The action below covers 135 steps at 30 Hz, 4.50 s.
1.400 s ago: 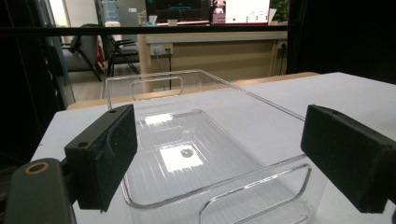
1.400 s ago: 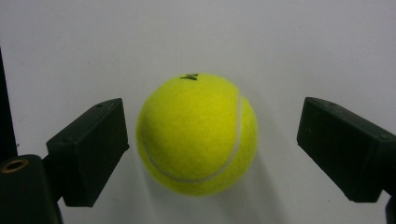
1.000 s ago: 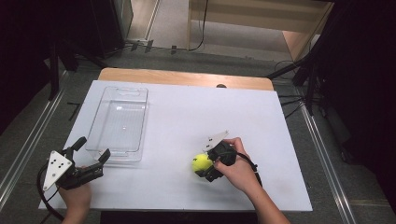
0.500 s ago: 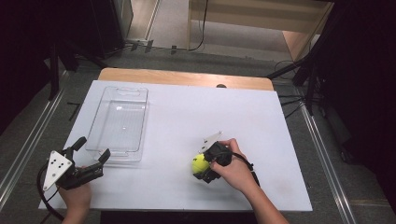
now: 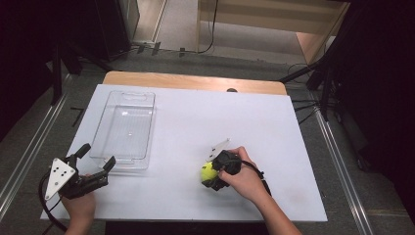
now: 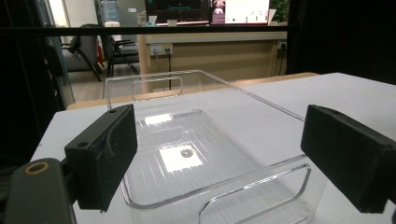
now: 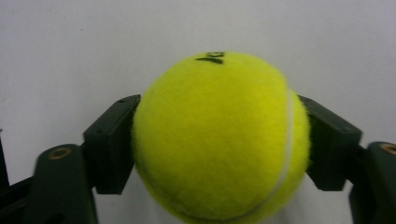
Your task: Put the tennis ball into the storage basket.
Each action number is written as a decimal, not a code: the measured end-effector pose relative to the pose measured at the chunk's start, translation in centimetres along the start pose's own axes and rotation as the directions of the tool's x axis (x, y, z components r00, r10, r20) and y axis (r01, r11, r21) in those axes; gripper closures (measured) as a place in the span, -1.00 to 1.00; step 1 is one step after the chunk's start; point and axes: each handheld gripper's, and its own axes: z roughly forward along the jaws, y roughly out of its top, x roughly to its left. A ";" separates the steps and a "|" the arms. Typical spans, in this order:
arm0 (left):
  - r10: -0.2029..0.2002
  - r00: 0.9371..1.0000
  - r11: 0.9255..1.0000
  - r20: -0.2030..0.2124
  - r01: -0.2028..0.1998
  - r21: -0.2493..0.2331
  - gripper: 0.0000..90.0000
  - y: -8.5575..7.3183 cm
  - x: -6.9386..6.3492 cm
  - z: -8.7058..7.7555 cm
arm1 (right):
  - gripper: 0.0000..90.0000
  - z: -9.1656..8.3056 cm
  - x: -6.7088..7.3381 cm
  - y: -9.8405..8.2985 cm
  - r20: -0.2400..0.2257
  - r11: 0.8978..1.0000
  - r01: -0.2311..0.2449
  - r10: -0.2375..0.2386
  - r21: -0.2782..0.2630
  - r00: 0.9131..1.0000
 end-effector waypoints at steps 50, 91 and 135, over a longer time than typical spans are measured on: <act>-0.008 1.000 1.000 0.002 0.008 -0.003 -0.75 0.0 0.1 0.0 | -0.47 -3.4 -0.3 5.2 -0.029 0.996 0.075 -0.076 -0.043 0.997; -0.017 1.000 1.000 0.011 0.017 -0.006 -0.75 0.0 0.2 0.0 | -0.47 -3.0 0.4 10.8 -0.054 0.991 0.127 -0.129 -0.035 0.990; -0.028 0.999 1.000 0.021 0.028 -0.008 -0.75 0.0 0.2 0.1 | -0.47 -1.6 1.4 17.5 -0.080 0.980 0.192 -0.197 -0.058 0.977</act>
